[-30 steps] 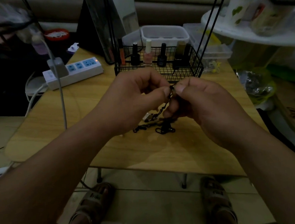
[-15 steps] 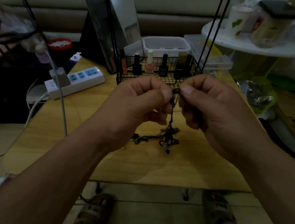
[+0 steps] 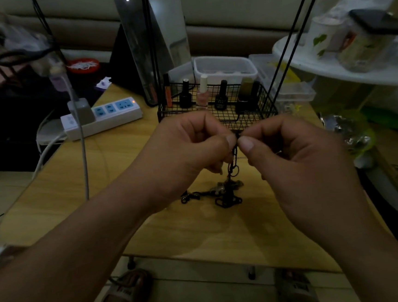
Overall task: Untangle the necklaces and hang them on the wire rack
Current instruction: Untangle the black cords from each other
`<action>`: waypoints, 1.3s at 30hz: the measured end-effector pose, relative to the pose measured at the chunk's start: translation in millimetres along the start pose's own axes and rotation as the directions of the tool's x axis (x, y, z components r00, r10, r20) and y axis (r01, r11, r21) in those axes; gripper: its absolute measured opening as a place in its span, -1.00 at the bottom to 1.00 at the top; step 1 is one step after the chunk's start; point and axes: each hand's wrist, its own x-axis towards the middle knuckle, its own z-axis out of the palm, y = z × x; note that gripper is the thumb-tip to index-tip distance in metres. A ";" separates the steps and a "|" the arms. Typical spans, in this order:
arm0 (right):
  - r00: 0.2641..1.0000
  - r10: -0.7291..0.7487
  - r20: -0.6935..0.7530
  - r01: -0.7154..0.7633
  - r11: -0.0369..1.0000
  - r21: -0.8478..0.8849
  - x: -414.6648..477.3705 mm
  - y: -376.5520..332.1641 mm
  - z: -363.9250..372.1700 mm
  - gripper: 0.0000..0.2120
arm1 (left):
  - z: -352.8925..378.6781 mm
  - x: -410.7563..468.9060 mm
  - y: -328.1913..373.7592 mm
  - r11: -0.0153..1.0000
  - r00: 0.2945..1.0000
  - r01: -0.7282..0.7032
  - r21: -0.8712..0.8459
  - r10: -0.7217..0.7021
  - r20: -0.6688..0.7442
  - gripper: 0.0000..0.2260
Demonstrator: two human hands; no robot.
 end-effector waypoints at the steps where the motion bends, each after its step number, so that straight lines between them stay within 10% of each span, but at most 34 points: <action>1: 1.000 0.004 0.001 -0.004 1.000 -0.008 0.5 1.5 -0.2 -0.94 | 0.3 -0.1 0.0 1.000 1.000 -0.005 0.023 0.004 0.005 -0.90; 23: 0.992 -0.125 0.024 0.127 0.951 -0.281 6.1 18.4 12.3 -0.96 | -2.9 -3.6 -6.1 0.929 0.999 -0.053 0.366 0.051 0.014 -0.96; 39: 0.989 0.124 0.081 -0.131 0.987 0.089 7.9 17.7 7.3 -0.91 | -5.5 -9.1 -9.7 0.873 0.981 -0.193 0.448 0.176 0.081 -0.91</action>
